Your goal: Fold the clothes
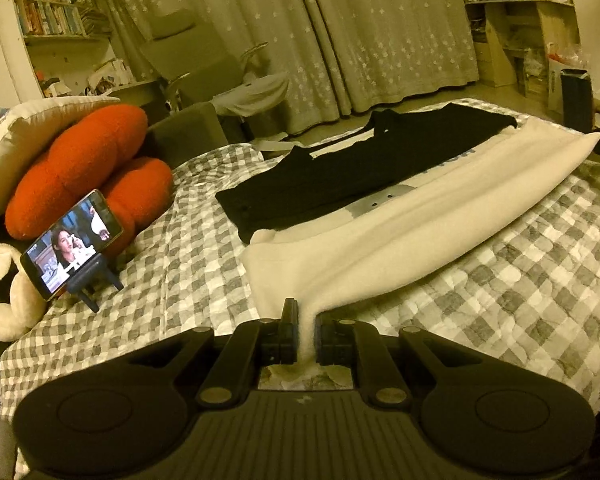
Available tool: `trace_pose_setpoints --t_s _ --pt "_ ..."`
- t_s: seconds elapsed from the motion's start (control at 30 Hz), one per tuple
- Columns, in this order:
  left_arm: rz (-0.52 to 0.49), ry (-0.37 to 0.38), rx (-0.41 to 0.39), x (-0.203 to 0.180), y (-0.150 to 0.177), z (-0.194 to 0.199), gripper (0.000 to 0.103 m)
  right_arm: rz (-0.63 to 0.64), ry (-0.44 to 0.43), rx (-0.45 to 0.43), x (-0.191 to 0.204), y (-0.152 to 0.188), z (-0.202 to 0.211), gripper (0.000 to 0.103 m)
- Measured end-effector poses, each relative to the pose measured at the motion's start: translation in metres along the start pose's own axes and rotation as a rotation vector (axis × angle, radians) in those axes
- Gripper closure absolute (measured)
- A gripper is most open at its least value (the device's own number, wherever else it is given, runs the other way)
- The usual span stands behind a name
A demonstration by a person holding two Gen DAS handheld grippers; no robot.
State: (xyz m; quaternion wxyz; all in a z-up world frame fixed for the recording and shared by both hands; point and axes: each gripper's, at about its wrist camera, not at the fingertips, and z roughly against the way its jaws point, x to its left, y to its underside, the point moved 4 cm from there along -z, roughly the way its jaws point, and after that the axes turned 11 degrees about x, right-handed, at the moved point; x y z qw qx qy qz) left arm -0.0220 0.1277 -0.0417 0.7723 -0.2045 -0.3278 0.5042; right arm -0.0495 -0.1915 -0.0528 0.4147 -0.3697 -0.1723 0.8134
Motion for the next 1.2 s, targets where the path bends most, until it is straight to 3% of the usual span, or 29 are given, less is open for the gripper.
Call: trace_pose_setpoints --t_s 0.27,0.7,0.93,1.2 --pt "0.079 0.061 -0.101 0.005 0.011 0.042 0.095 -0.021 0.018 -0.054 -0.005 0.007 0.032 0.094" --pt "0.075 0.059 -0.069 0.006 0.005 0.032 0.094 -0.062 0.0 -0.065 -0.016 -0.001 0.025 0.093" --pt "0.091 0.075 -0.08 0.02 -0.019 0.028 0.094 -0.092 0.006 -0.091 -0.036 -0.021 0.014 0.093" --pt "0.119 0.13 -0.046 0.052 -0.082 -0.001 0.094 -0.123 -0.034 -0.075 -0.073 -0.08 -0.024 0.093"
